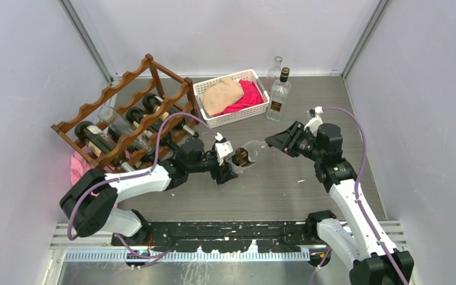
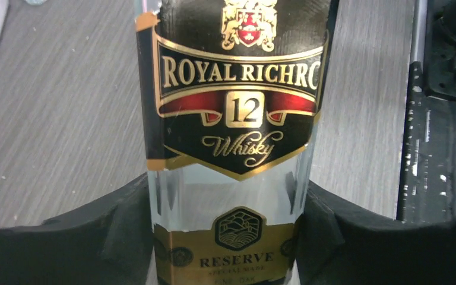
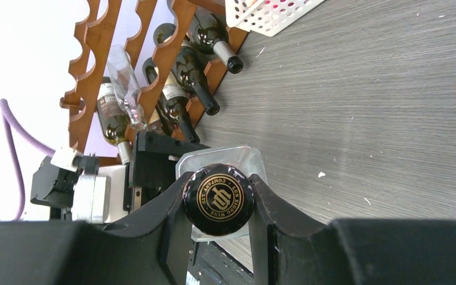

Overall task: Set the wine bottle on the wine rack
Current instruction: Pick up the wine bottle from the center of the board.

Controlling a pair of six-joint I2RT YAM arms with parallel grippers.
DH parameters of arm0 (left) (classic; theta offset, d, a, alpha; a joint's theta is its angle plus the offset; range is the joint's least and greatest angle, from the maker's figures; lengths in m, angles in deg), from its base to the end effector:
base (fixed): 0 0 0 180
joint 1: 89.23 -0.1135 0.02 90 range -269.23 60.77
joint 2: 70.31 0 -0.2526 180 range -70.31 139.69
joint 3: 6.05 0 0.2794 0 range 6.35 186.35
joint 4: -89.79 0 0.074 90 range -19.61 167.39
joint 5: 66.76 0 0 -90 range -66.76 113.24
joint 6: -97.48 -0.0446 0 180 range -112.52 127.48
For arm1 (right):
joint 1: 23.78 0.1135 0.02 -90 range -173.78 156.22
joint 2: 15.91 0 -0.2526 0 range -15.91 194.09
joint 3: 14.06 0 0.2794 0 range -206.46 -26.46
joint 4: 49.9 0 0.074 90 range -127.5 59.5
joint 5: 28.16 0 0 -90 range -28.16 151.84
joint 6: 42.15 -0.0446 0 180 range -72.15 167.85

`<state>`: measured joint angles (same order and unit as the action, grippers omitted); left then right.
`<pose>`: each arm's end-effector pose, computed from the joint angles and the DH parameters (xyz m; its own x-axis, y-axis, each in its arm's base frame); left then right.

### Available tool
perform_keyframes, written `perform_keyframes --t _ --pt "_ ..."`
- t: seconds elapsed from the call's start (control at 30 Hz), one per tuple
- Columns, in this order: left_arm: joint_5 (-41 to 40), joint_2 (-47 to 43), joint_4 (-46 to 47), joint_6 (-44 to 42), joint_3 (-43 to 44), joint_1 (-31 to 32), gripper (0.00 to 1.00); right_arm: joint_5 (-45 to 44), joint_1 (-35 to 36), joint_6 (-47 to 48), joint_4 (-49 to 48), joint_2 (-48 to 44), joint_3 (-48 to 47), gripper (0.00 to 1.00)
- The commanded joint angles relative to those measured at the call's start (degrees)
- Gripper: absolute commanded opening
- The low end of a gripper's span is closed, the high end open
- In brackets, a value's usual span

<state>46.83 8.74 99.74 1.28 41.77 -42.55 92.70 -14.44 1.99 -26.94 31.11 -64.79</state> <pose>0.2052 -0.2436 0.1749 -0.1479 0.3011 -0.9421 0.9441 0.3268 -0.0438 0.2258 0.0603 0.2794 -0.6695 0.5142 -0.5361 -0.1963 0.5736 0.7953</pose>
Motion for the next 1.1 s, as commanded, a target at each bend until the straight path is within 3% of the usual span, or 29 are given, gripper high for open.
perform_keyframes --t 0.0,0.07,0.1,0.13,0.27,0.37,0.47,0.57,0.67,1.07 --pt "7.0 -0.89 -0.89 0.03 5.44 -0.64 0.57 4.71 -0.14 -4.39 -9.3 -1.18 -2.03 0.01" --pt "5.78 -2.04 -4.46 -0.78 6.44 -0.71 0.12 4.83 -0.12 -3.56 -8.81 -0.99 -1.93 0.01" --pt "5.24 -2.81 -6.3 -1.25 6.83 -0.71 0.05 4.83 -0.14 -3.29 -8.68 -0.78 -1.85 0.01" --pt "4.88 -4.99 -13.76 -3.97 8.93 -0.71 0.0 5.57 -0.12 -2.18 -8.51 -0.16 -1.75 0.01" --pt "4.6 -7.07 -25.11 -8.31 12.29 -0.7 0.0 6.85 -0.14 0.42 -6.55 0.6 -2.01 0.06" --pt "3.8 -8.37 -30.27 -11.04 13.46 -0.71 0.0 6.44 -0.14 3.61 -2.45 0.28 -2.4 0.28" --pt "3.05 -9.51 -32.13 -12.43 13.38 -0.79 0.0 6.25 -0.14 5.16 -0.56 -0.47 -2.14 0.59" --pt "2.95 -10.49 -34.08 -13.66 13.55 -0.8 0.0 5.64 -0.14 6.46 1.32 -1.74 -2.29 0.76" --pt "2.46 -11.61 -37.88 -15.74 14.28 -0.88 0.0 4.16 -0.11 9.87 5.92 -3.06 -4.14 0.82" --pt "6.05 -18.49 -59.24 -25.46 17.36 -0.89 0.0 5.25 -0.12 23.66 20.83 -10.56 -11.83 0.86"
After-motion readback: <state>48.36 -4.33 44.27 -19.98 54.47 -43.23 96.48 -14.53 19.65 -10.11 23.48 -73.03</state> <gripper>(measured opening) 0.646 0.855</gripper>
